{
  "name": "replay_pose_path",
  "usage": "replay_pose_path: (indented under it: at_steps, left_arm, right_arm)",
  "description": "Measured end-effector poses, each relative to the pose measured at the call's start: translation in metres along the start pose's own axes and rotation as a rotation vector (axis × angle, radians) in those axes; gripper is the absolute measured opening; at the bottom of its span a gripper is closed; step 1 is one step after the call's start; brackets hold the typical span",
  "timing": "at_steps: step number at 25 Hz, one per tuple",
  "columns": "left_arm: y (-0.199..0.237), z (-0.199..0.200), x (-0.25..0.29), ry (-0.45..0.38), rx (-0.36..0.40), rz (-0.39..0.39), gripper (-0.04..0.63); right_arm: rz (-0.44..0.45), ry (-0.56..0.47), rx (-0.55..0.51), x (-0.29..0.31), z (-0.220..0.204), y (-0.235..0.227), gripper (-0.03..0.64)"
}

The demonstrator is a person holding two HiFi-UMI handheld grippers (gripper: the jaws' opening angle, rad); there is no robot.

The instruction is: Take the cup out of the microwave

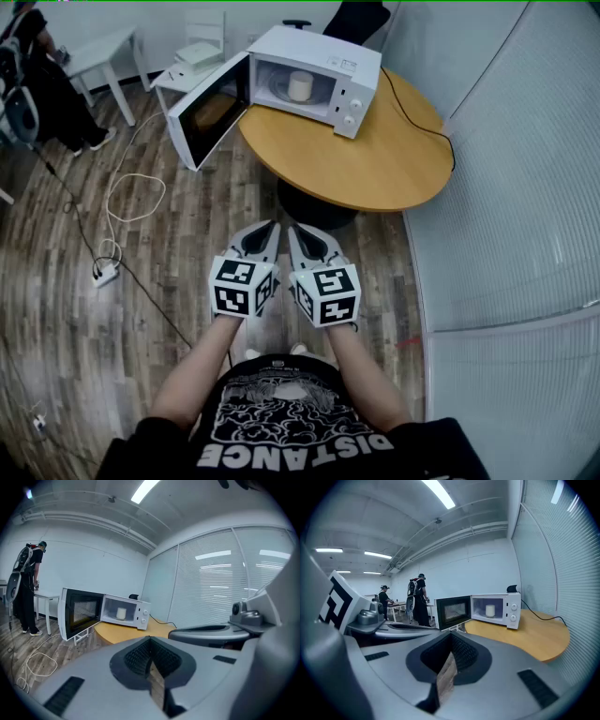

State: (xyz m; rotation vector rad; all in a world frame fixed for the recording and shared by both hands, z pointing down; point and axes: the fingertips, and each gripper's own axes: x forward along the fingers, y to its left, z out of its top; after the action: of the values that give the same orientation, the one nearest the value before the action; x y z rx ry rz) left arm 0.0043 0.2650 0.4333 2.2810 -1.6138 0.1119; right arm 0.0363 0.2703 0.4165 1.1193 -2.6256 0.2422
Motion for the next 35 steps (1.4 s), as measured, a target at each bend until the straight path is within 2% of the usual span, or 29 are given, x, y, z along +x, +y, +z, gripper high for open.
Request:
replay_pose_path:
  at_steps: [7, 15, 25, 35]
  left_arm:
    - [0.015, -0.002, -0.004, 0.007, -0.003, -0.023, 0.009]
    - [0.022, -0.002, 0.015, 0.012, -0.015, -0.050, 0.009]
    - [0.038, 0.018, 0.085, 0.012, -0.005, -0.020, 0.009]
    - [0.055, 0.036, 0.157, 0.023, -0.030, 0.053, 0.009]
  right_arm:
    - [-0.031, 0.005, 0.015, 0.011, -0.003, 0.008, 0.015]
    - [-0.057, 0.015, 0.017, 0.024, -0.004, -0.003, 0.015]
    - [-0.027, 0.009, 0.024, 0.071, 0.011, -0.059, 0.015]
    - [0.051, 0.034, 0.025, 0.122, 0.022, -0.117, 0.015]
